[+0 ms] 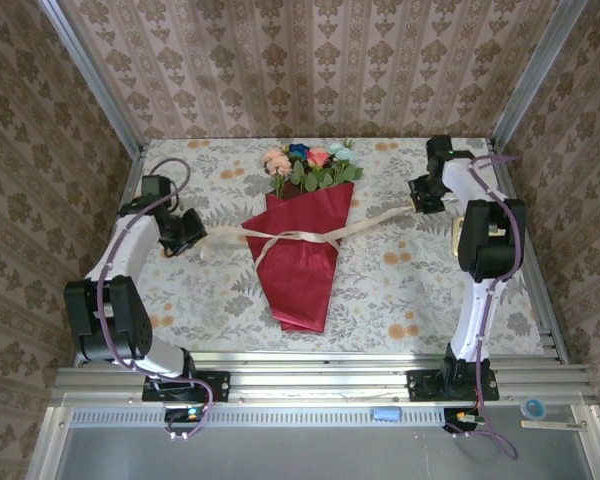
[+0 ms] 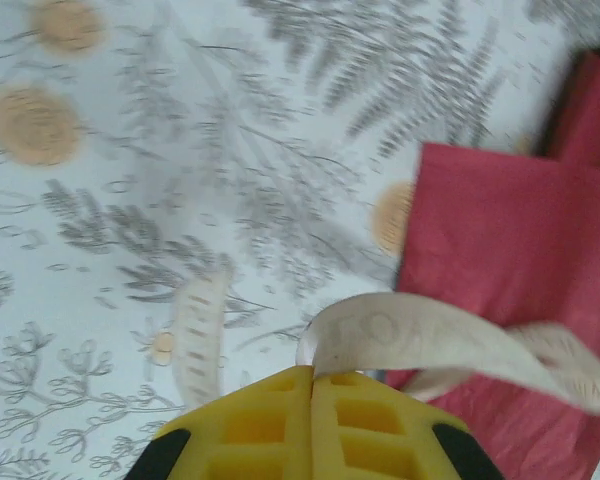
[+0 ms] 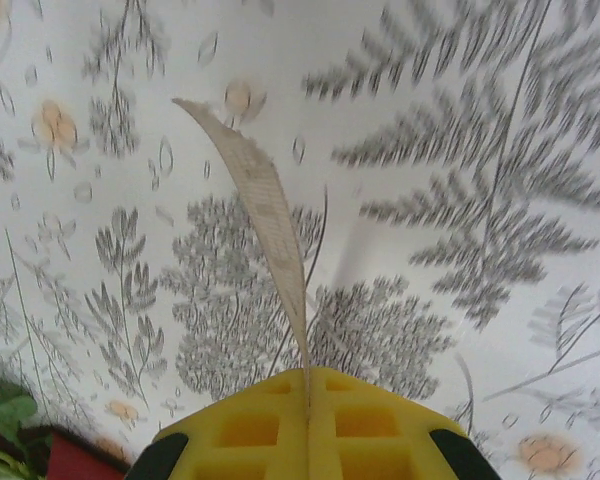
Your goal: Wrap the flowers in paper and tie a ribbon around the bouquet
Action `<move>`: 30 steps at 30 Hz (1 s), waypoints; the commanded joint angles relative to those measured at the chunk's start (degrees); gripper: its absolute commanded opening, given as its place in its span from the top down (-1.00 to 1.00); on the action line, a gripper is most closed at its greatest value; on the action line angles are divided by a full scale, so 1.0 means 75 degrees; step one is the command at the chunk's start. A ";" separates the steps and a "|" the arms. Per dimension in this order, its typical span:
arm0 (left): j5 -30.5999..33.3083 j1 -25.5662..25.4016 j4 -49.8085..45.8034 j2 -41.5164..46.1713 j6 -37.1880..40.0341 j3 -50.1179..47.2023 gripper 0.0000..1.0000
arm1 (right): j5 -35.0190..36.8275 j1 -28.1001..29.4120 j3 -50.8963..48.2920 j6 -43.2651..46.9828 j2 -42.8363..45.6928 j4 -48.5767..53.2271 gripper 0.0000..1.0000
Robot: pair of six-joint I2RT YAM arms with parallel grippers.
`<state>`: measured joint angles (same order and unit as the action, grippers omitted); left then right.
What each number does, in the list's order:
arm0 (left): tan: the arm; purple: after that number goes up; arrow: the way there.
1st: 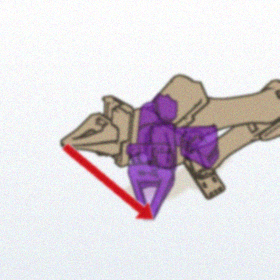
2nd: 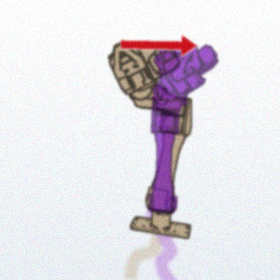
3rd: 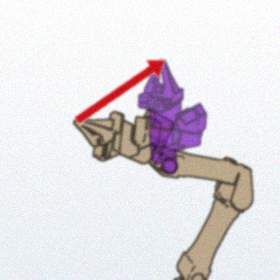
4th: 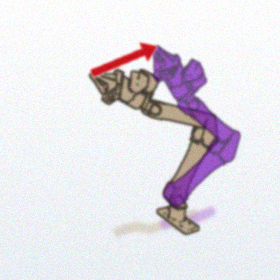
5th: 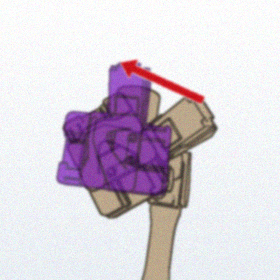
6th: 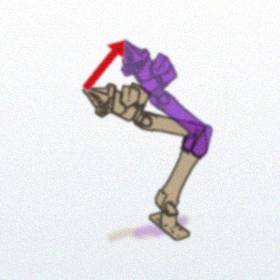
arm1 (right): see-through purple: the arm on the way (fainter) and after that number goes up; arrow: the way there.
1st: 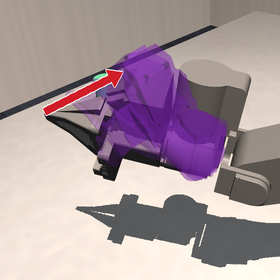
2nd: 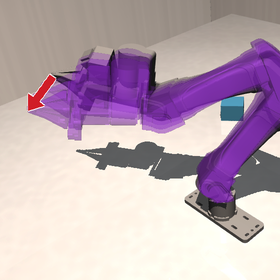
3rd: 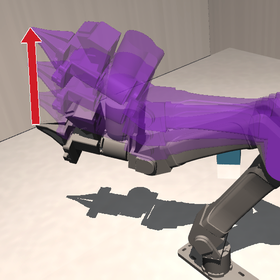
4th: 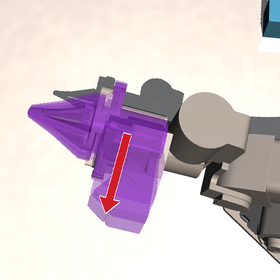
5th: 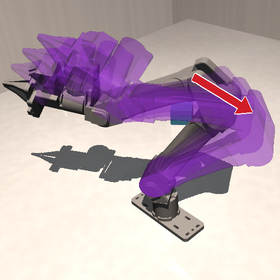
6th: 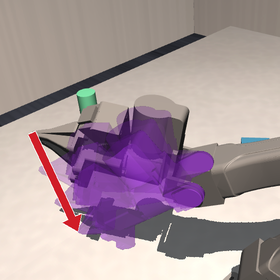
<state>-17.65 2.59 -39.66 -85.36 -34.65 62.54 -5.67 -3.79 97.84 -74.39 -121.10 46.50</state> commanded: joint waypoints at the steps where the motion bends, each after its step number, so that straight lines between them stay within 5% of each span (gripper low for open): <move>1: -0.0219 0.0512 0.0097 -0.0013 -0.0739 -0.0149 1.00 | 0.0347 -0.0279 0.0037 0.0442 0.0312 0.0337 1.00; 10: 0.0666 0.1509 -0.0575 -0.0526 -0.0956 0.0433 1.00 | 0.0432 -0.1008 0.0026 0.0781 0.0361 0.0390 1.00; 18: 0.0582 0.1471 -0.0889 -0.1253 -0.1068 0.0960 1.00 | 0.0133 -0.1068 0.0507 0.0971 -0.0041 0.0692 1.00; 21: 0.0369 0.0934 -0.0856 -0.0779 -0.1802 0.0686 0.50 | 0.0006 -0.0983 0.0374 0.0973 -0.0020 0.0686 1.00; 26: 0.0022 -0.1210 -0.0220 -0.0160 -0.3520 0.0202 0.03 | -0.0034 -0.0935 -0.0053 0.0884 0.0147 0.0445 1.00; 30: -0.0127 -0.2633 0.0480 -0.0664 -0.4630 -0.0004 -0.04 | -0.0064 -0.0924 -0.0096 0.0905 0.0150 0.0435 1.00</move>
<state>-17.26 -14.06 -38.76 -88.38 -60.12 64.36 -6.04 -10.87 97.73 -67.75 -120.09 49.01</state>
